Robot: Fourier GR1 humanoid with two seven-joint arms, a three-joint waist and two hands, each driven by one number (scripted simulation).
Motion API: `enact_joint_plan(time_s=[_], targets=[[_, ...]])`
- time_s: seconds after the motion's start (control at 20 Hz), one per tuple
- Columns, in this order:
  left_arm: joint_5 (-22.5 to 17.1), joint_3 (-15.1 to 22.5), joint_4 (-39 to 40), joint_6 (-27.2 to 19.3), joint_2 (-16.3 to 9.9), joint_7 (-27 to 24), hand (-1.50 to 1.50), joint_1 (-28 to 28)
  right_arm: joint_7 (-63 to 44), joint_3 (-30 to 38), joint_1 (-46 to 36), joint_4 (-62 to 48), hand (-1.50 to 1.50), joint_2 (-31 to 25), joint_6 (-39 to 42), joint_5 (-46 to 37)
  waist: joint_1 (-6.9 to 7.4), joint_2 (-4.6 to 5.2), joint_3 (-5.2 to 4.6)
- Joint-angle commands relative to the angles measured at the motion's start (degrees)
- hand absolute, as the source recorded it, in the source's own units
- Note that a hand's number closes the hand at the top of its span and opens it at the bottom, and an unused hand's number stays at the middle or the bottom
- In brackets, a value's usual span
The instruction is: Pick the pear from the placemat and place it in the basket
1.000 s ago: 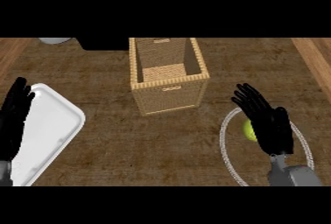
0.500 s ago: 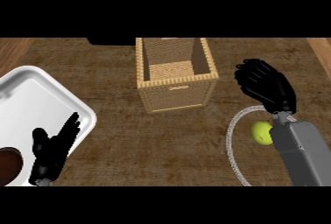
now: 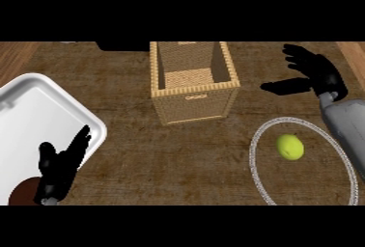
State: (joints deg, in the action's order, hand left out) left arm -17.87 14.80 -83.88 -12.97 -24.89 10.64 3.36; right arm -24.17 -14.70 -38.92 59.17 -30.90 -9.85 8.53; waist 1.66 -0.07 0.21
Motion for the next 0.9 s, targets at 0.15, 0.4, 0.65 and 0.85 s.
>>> enact_joint_plan(time_s=[0.15, 0.4, 0.65, 0.85], targets=[[-0.27, 1.13, 2.44, 0.47, 0.9, 1.65, 0.0, 3.25, -13.23, -3.95, -10.65, -2.95, -1.5, -17.34, 22.97, -2.36, -0.45, 0.12, -0.42], [0.15, 0.45, 4.99, 0.89, 1.41, 0.98, 0.0, 1.61, -16.77, -2.66, -17.72, -6.85, -1.5, -23.32, 42.46, 2.99, -0.7, 0.49, -0.39], [-0.56, -0.35, 4.3, 1.82, 0.69, 3.09, 0.0, 0.34, -21.61, -2.39, -21.57, -13.36, -1.5, -24.17, 58.82, 8.47, -0.3, 0.66, -0.33], [0.97, 0.4, 4.33, 0.71, 2.48, 1.06, 0.0, 2.19, -25.27, -2.68, -24.34, -15.75, -1.5, -23.75, 64.11, 9.74, -0.46, 0.32, -0.32]])
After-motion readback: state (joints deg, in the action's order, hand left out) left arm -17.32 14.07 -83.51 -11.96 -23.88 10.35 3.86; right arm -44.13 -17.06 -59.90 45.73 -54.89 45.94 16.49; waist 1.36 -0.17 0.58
